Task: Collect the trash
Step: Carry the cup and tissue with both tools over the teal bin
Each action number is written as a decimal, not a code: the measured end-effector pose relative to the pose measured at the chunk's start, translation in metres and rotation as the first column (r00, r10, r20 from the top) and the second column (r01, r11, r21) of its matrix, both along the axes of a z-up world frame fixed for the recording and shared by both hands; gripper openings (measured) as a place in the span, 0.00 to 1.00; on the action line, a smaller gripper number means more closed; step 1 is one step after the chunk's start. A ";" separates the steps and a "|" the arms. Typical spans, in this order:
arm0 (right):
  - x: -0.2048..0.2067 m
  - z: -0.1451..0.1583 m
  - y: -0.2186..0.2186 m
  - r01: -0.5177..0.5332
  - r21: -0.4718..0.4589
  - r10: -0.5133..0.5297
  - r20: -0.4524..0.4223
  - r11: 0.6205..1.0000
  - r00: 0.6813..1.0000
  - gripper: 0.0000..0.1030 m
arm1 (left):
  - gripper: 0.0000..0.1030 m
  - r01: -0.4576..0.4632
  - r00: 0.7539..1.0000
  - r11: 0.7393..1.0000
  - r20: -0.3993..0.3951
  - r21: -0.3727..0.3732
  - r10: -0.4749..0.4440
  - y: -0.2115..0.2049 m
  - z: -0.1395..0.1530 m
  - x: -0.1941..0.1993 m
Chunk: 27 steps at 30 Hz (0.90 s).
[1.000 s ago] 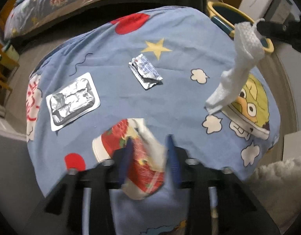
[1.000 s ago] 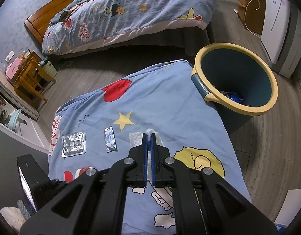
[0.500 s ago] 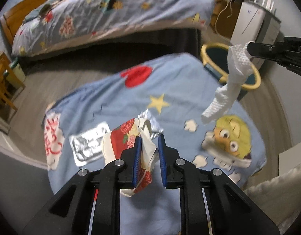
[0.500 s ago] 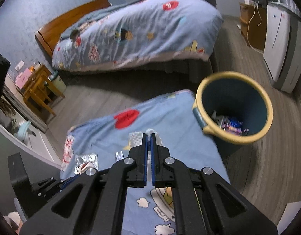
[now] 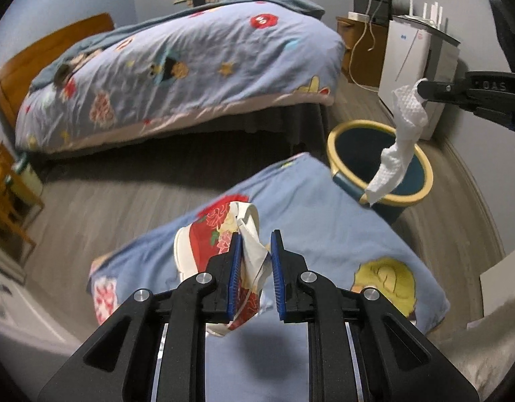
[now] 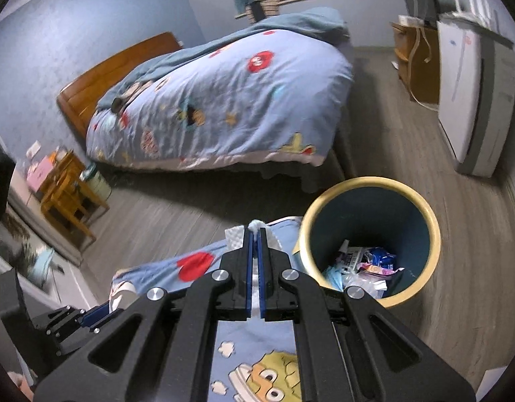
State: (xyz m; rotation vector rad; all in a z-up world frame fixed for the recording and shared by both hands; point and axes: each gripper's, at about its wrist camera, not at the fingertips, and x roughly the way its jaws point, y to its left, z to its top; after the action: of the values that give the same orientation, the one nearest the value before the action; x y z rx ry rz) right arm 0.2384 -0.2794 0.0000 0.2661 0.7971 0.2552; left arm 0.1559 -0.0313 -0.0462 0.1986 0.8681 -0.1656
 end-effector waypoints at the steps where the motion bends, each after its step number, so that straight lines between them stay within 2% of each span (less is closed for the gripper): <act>1: 0.005 -0.002 -0.007 0.014 0.007 -0.014 -0.005 1.000 1.000 0.02 | 0.18 0.008 1.000 1.000 0.001 0.003 -0.008 -0.004 0.000 0.004; 3: 0.015 -0.004 -0.019 0.036 0.013 -0.036 -0.010 0.999 0.999 0.02 | 0.18 0.035 0.999 0.999 0.005 0.007 -0.035 -0.018 0.001 0.016; 7: 0.035 -0.005 -0.043 0.081 -0.038 -0.081 0.008 0.996 0.997 0.02 | 0.18 0.088 0.996 0.996 0.017 0.009 -0.088 -0.046 0.000 0.038; 12: 0.049 -0.016 -0.073 0.140 -0.035 -0.141 -0.003 0.989 0.990 0.02 | 0.18 0.151 0.988 0.988 0.029 -0.005 -0.151 -0.086 -0.007 0.062; 15: 0.056 -0.028 -0.093 0.189 -0.007 -0.189 -0.035 0.982 0.981 0.02 | 0.18 0.190 0.982 0.982 0.020 -0.006 -0.190 -0.112 -0.016 0.076; 21: 0.067 -0.047 -0.117 0.245 -0.048 -0.248 -0.071 0.968 0.966 0.02 | 0.18 0.284 0.959 0.957 0.027 -0.053 -0.283 -0.158 -0.034 0.097; 27: 0.073 -0.069 -0.146 0.314 -0.027 -0.315 -0.128 0.949 0.940 0.02 | 0.18 0.289 0.957 0.953 0.004 -0.089 -0.289 -0.186 -0.069 0.126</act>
State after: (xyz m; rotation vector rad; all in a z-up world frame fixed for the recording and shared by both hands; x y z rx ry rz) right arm 0.3114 -0.4255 -0.0688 0.4033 0.8715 -0.0672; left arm 0.2823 -0.2173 -0.1155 0.2416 0.8358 -0.4785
